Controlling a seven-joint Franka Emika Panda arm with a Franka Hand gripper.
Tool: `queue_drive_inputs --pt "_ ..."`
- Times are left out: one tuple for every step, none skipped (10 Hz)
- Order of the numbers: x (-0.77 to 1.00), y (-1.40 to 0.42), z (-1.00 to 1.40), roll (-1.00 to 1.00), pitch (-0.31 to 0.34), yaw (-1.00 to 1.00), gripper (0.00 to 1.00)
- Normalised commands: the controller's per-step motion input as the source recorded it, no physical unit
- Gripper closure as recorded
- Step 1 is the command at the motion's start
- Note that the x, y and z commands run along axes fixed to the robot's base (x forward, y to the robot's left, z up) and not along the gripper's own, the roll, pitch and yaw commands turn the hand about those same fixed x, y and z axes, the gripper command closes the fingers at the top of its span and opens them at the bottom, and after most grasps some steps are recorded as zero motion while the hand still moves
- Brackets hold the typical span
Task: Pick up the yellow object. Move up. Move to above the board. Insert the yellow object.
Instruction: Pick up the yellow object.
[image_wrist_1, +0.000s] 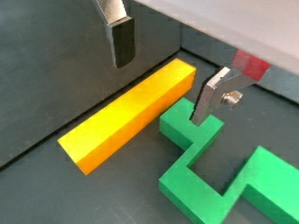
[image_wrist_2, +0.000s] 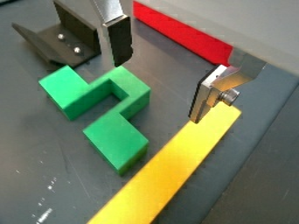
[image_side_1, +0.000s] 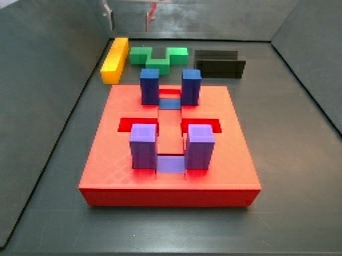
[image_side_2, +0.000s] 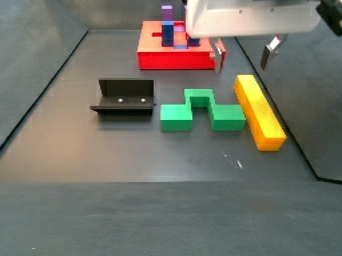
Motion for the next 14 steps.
queue_drive_inputs --pt "-0.03 0.12 -0.38 0.16 0.000 0.00 0.00" --pt "-0.15 0.05 -0.27 0.03 0.000 -0.02 0.00" --pt "-0.19 0.01 -0.27 0.00 0.000 -0.03 0.00" --pt "-0.24 0.01 -0.27 0.01 0.000 -0.05 0.00" --pt "-0.37 0.02 -0.27 0.01 0.000 -0.12 0.00" --pt "-0.46 0.04 -0.31 0.02 0.000 -0.19 0.00" --pt "-0.39 0.08 -0.29 0.01 0.021 -0.24 0.00" --pt "-0.29 0.04 -0.24 0.00 0.034 -0.24 0.00" --pt "-0.13 0.00 -0.18 0.00 0.020 -0.17 0.00" --pt "-0.01 0.00 -0.12 0.00 0.011 -0.10 0.00" --pt "0.00 0.04 -0.13 0.02 0.010 -0.03 0.00" --pt "0.01 0.09 -0.16 0.04 0.007 0.00 0.00" --pt "0.02 0.09 -0.19 0.06 0.003 0.00 0.00" --pt "0.00 0.07 -0.21 0.06 0.000 0.00 0.00"
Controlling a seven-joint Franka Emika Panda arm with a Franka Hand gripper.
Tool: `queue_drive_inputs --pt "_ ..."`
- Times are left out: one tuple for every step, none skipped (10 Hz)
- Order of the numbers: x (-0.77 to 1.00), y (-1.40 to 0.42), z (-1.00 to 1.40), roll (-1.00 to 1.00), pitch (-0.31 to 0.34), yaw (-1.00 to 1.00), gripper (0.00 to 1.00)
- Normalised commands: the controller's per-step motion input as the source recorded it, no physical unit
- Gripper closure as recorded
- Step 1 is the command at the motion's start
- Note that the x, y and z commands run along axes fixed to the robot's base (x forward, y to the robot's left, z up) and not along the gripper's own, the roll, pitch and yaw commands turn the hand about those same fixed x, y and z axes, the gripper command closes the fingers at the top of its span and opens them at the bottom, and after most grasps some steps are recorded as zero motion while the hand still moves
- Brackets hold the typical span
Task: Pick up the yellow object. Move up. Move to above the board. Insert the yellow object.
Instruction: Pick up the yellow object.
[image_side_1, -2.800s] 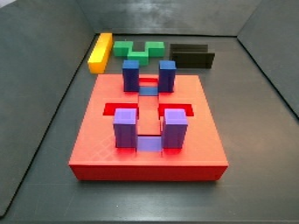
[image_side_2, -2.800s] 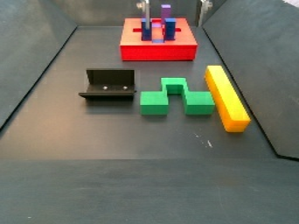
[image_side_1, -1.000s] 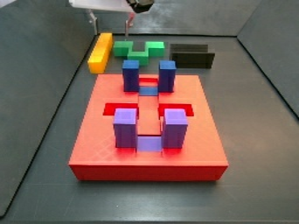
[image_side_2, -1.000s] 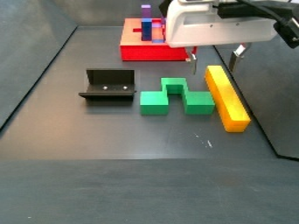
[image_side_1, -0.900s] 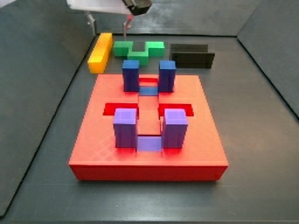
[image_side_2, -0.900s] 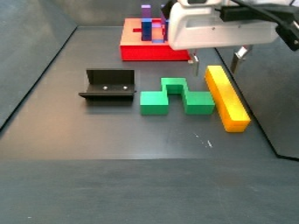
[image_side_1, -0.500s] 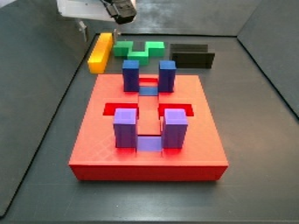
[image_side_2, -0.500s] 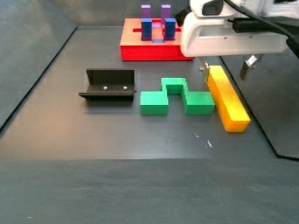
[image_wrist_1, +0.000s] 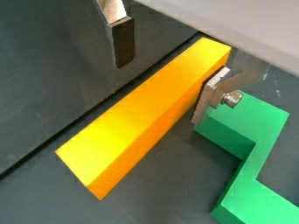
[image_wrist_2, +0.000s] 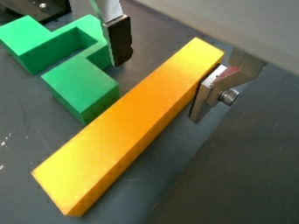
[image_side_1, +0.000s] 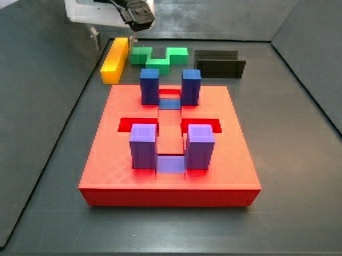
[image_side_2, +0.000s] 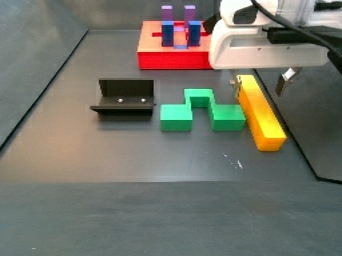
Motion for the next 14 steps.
queue_drive_inputs --pt "0.00 0.07 -0.21 0.07 0.000 0.00 0.00" --pt "0.00 0.04 -0.18 0.03 0.010 0.00 0.00" --pt "0.00 0.00 -0.16 0.00 0.006 -0.01 0.00" --pt "-0.01 0.00 -0.17 0.01 0.001 -0.02 0.00" --pt "-0.03 0.00 -0.19 0.01 0.000 -0.02 0.00" --pt "-0.03 0.00 -0.20 0.01 0.000 -0.03 0.00" --pt "-0.04 0.00 -0.20 0.01 0.000 -0.04 0.00" --pt "-0.02 0.05 -0.18 0.03 0.003 -0.03 0.00" --pt "-0.01 0.17 -0.13 0.02 0.000 -0.02 0.00" --pt "0.00 0.14 -0.11 0.00 0.000 -0.01 0.00" --pt "-0.01 0.13 -0.10 0.00 0.000 -0.01 0.00" --pt "-0.01 0.07 -0.07 0.00 0.000 -0.03 0.00" --pt "0.00 0.00 -0.01 0.00 0.000 -0.01 0.00" --pt "0.00 0.00 -0.05 0.00 0.000 -0.01 0.00"
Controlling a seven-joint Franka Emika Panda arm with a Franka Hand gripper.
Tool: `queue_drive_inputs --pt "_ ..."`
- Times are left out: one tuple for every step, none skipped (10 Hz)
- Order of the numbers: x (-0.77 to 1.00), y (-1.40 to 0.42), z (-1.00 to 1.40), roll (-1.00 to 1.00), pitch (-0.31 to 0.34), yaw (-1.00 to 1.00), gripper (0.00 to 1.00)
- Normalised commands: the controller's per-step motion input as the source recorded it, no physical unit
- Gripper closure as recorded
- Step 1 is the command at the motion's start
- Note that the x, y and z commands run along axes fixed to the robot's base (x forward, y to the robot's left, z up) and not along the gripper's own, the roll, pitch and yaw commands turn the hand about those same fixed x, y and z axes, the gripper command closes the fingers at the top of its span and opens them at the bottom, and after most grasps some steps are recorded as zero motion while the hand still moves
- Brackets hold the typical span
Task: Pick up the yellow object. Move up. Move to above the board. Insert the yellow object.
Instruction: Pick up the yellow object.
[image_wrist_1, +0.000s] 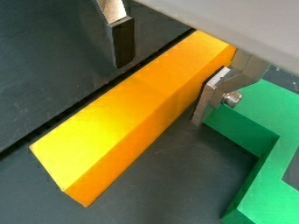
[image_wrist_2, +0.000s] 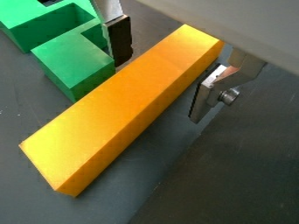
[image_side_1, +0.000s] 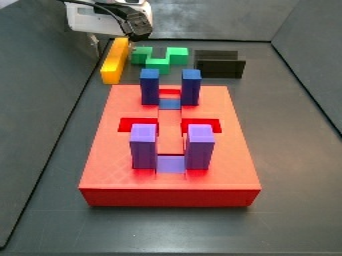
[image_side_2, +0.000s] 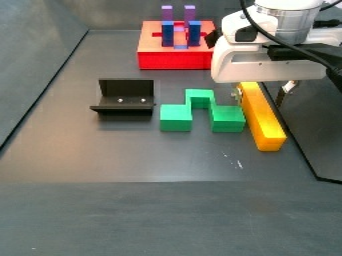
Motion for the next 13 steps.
queue_drive_inputs --pt "0.00 0.00 -0.09 0.00 0.000 -0.01 0.00" --pt "0.00 0.00 -0.06 0.00 0.000 0.00 0.00" --pt "0.00 0.00 -0.07 0.00 0.000 0.00 0.00" --pt "0.00 0.00 -0.17 0.00 0.000 0.00 0.00" --pt "0.00 0.00 -0.09 0.00 0.000 0.00 0.00" --pt "0.00 0.00 -0.03 0.00 0.000 0.00 0.00" --pt "0.00 0.00 -0.06 0.00 0.000 0.00 0.00" --pt "0.00 0.00 0.00 0.00 0.000 0.00 0.00" --pt "0.00 0.00 -0.04 0.00 0.000 0.00 0.00" --pt "0.00 0.00 -0.03 0.00 0.000 0.00 0.00" --pt "0.00 0.00 0.00 0.00 0.000 0.00 0.00" --pt "0.00 0.00 0.00 0.00 0.000 0.00 1.00" --pt "0.00 0.00 0.00 0.00 0.000 0.00 1.00"
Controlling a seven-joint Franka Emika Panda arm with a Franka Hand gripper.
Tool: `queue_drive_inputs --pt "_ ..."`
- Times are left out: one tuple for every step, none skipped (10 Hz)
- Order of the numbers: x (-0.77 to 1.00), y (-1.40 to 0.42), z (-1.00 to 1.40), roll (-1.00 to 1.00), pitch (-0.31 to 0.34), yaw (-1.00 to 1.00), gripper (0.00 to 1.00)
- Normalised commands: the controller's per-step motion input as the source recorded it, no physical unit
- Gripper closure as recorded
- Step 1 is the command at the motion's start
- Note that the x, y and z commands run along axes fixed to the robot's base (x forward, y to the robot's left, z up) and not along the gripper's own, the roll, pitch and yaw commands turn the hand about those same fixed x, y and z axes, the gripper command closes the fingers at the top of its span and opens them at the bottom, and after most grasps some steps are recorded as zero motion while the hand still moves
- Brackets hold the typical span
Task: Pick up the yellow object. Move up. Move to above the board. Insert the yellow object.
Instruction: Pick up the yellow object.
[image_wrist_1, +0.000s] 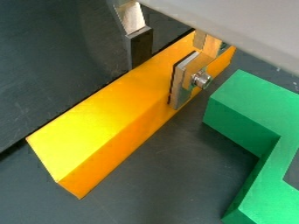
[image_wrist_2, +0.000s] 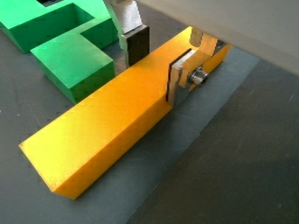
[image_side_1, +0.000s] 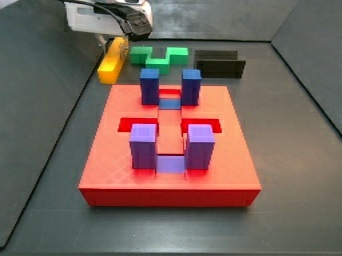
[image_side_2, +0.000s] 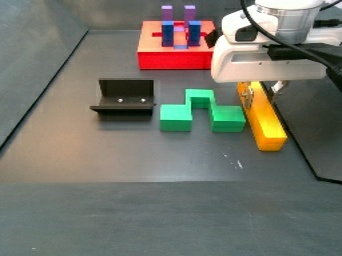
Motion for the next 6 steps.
queue_drive_inputs --pt "0.00 0.00 0.00 0.00 0.000 0.00 1.00" --pt "0.00 0.00 0.00 0.00 0.000 0.00 1.00" --pt "0.00 0.00 0.00 0.00 0.000 0.00 1.00" --pt "0.00 0.00 0.00 0.00 0.000 0.00 1.00" --pt "0.00 0.00 0.00 0.00 0.000 0.00 1.00" --pt "0.00 0.00 0.00 0.00 0.000 0.00 1.00"
